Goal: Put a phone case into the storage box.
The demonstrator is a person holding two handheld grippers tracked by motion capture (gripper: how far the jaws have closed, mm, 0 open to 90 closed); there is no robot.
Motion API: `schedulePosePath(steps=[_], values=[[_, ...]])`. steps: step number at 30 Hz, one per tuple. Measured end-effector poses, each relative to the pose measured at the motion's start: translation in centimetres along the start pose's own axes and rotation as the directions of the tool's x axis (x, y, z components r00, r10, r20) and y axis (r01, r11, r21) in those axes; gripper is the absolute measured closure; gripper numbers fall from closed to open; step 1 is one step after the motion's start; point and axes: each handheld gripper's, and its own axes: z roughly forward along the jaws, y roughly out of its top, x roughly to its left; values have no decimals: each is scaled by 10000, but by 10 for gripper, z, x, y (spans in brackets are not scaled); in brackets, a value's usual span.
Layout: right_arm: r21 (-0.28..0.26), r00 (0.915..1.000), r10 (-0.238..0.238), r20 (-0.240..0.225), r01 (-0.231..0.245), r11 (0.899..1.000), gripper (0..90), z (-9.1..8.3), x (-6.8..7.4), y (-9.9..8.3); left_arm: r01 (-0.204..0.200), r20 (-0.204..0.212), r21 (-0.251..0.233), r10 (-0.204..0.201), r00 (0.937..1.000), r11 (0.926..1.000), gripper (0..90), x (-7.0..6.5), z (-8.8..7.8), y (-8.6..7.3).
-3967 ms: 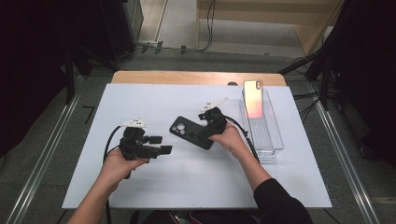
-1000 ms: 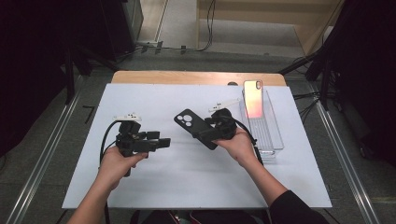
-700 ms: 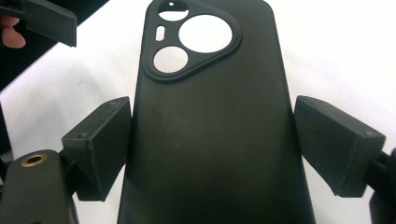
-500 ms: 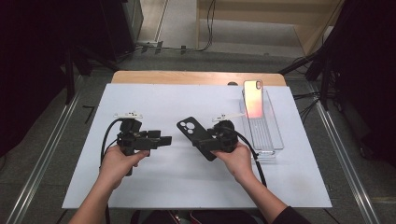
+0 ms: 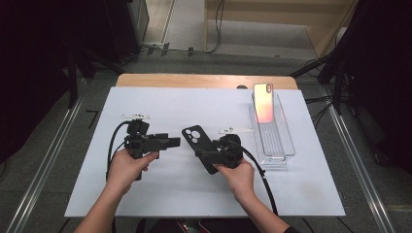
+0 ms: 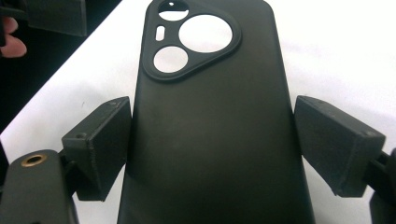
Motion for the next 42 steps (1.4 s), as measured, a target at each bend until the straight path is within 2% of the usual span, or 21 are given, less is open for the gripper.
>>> schedulePosePath(steps=[2, 9, 15, 17, 25, 27, 31, 33, 34, 38, 42], values=[[-144, 10000, 19, 50, -18, 9999, 129, 0, 2, -1, 269, 27, 55, -269, 9996, 9996, 306, 0, 3, 3], [-565, 9996, 280, 31, -278, 9980, 129, 4, 6, -7, 375, -408, 20, -374, 9985, 9993, 308, -1, 12, 12], [-902, 9994, 344, 21, -341, 9953, 129, 7, 11, -10, 806, -585, 85, -800, 9951, 9967, 309, 5, 21, 19], [-1022, 9994, 351, -5, -350, 9941, 129, 7, 12, -10, 1056, -555, 102, -1049, 9929, 9944, 324, 7, 25, 21], [-1431, 9995, 317, -78, -325, 9892, 128, 7, 16, -9, 1423, -547, 183, -1411, 9885, 9897, 370, 6, 36, 29], [-1512, 9994, 317, -115, -330, 9879, 128, 7, 16, -10, 1678, -449, 148, -1670, 9849, 9857, 392, 7, 39, 30], [-1703, 9994, 341, -92, -351, 9848, 128, 6, 17, -11, 1791, -476, 54, -1787, 9828, 9838, 461, 7, 42, 31], [-1743, 9993, 347, -146, -367, 9840, 128, 6, 18, -11, 1896, -332, -46, -1897, 9813, 9818, 527, 8, 42, 32], [-1789, 9993, 334, -163, -358, 9832, 128, 6, 18, -11, 2073, -202, -47, -2074, 9780, 9783, 531, 9, 43, 32], [-1994, 9992, 325, -214, -362, 9793, 128, 6, 21, -13, 2396, 281, -42, -2394, 9705, 9709, 690, 11, 44, 32], [-1973, 9998, 151, -113, -171, 9802, 126, 9, 22, -15, 2634, 591, -158, -2620, 9632, 9646, 728, 12, 43, 31]])
